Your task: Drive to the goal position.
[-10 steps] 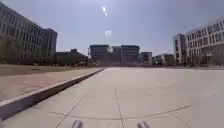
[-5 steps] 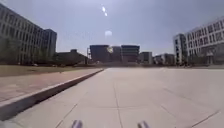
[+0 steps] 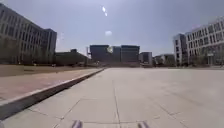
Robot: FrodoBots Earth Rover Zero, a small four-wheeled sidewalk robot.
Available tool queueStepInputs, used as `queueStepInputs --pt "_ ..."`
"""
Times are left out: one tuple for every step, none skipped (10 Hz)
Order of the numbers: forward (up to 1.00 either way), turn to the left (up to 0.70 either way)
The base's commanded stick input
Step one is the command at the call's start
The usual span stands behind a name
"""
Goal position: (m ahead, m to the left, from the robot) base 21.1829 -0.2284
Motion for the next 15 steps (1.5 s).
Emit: queueStepInputs --pt "0.85 0.0" --pt "0.85 0.0" --pt "0.85 0.0" --pt "0.85 0.0" --pt "0.85 0.0" --pt "0.85 0.0" --pt "0.85 0.0" --pt "0.85 0.0" --pt "0.85 0.0" --pt "0.85 0.0" --pt "0.85 0.0" --pt "0.85 0.0" --pt "0.85 0.0" --pt "0.85 0.0" --pt "0.85 0.0"
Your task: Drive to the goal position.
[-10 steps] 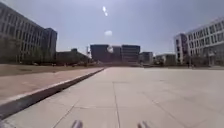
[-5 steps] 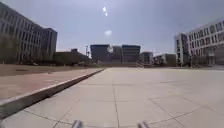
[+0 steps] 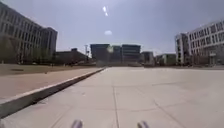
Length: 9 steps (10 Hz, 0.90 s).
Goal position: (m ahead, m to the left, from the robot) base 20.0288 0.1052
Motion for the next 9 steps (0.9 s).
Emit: queueStepInputs --pt "0.85 0.0" --pt "0.85 0.0" --pt "0.85 0.0" --pt "0.85 0.0" --pt "0.85 0.0" --pt "0.85 0.0" --pt "0.85 0.0" --pt "0.85 0.0" --pt "0.85 0.0"
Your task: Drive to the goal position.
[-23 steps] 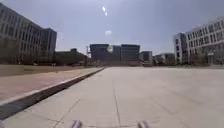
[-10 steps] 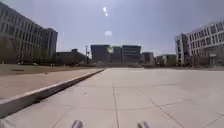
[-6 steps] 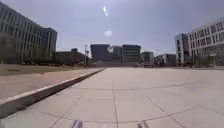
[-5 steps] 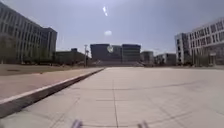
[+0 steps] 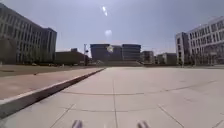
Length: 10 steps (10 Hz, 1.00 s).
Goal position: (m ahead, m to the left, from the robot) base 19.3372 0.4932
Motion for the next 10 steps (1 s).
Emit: queueStepInputs --pt "0.85 0.0" --pt "0.85 0.0" --pt "0.85 0.0" --pt "0.85 0.0" --pt "0.85 0.0" --pt "0.85 0.0" --pt "0.85 0.0" --pt "0.85 0.0" --pt "0.85 0.0" --pt "0.85 0.0"
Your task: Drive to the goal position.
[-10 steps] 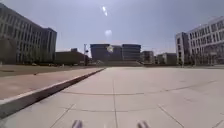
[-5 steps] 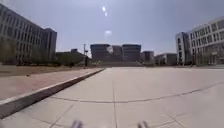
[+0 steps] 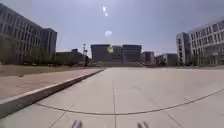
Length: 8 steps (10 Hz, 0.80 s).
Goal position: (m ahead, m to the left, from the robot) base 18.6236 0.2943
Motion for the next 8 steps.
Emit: queueStepInputs --pt "0.85 0.0" --pt "0.85 0.0" --pt "0.85 0.0" --pt "0.85 0.0" --pt "0.85 0.0" --pt "0.85 0.0" --pt "0.85 0.0" --pt "0.85 0.0"
